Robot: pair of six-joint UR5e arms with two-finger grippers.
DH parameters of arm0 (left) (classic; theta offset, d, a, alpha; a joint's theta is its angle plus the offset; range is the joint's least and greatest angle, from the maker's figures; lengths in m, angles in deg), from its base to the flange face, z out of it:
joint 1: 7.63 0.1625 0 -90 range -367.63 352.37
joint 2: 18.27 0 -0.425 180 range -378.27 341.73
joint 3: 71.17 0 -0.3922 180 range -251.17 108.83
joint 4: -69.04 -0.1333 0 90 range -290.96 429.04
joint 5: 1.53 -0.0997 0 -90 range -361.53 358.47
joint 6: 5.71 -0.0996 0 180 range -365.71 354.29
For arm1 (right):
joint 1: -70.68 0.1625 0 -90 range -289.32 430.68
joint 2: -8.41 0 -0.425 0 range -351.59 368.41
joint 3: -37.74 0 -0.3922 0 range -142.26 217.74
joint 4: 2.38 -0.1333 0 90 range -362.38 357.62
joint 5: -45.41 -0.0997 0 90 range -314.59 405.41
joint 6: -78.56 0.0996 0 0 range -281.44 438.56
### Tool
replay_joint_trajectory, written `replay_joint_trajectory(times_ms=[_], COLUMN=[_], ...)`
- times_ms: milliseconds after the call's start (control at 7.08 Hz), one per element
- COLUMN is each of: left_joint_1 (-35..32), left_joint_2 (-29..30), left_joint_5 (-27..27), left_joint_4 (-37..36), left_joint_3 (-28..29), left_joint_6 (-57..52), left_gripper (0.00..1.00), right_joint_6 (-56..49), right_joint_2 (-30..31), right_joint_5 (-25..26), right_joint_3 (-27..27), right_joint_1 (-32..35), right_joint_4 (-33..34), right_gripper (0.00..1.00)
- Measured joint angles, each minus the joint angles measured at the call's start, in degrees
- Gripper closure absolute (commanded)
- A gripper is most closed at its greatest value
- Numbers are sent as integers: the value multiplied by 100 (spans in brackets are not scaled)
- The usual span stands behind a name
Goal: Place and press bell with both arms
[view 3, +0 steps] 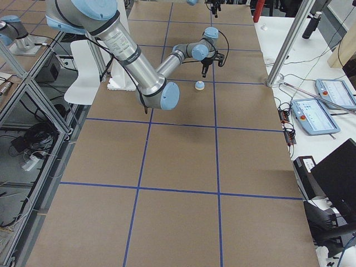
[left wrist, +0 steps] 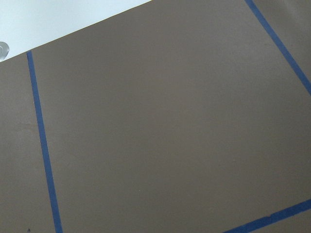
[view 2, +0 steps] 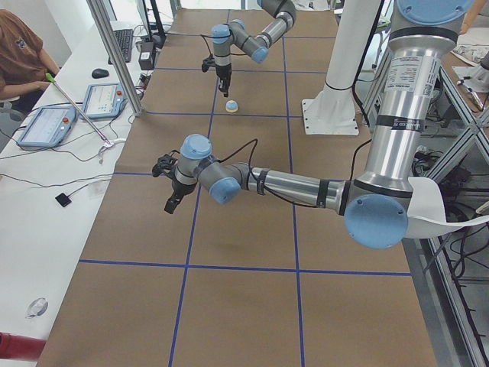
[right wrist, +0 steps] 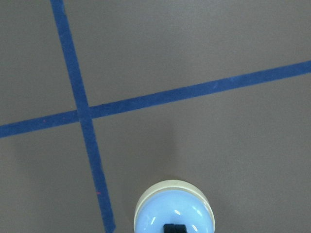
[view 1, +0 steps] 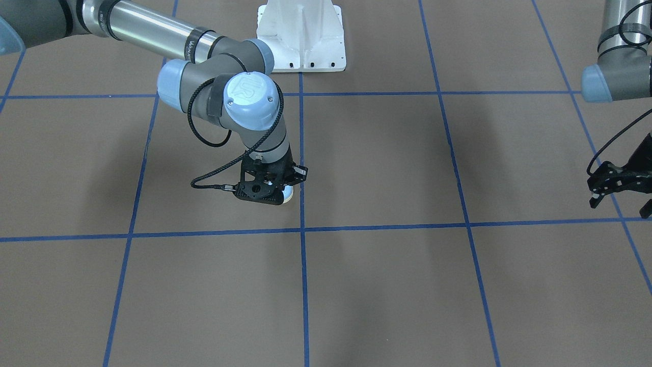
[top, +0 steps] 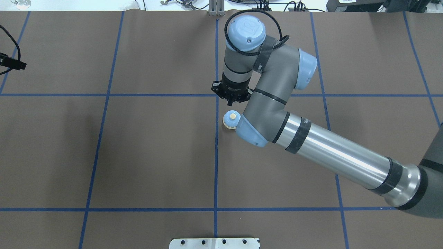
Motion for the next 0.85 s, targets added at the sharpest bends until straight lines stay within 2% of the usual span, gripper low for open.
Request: replay_joint_trajectory(times_ms=[283,565,848], left_joint_1=[-3,-13,-92], left_joint_2=[2,-14,-52], left_joint_5=[0,48,231], left_joint_4=[-4,-10,-13], left_joint_3=[-2,-1,13], left_joint_6=[0,-2,-8], left_gripper=[0,0,0], right_joint_6=[-8,-481,-2172], right_joint_2=[62,509,1474], right_joint_5=[-287,-358,-369], right_joint_3=[-536,-1323,-2242], right_joint_1=[370,773,1275], right_joint_4=[299,962,1488], right_gripper=[0,0,0])
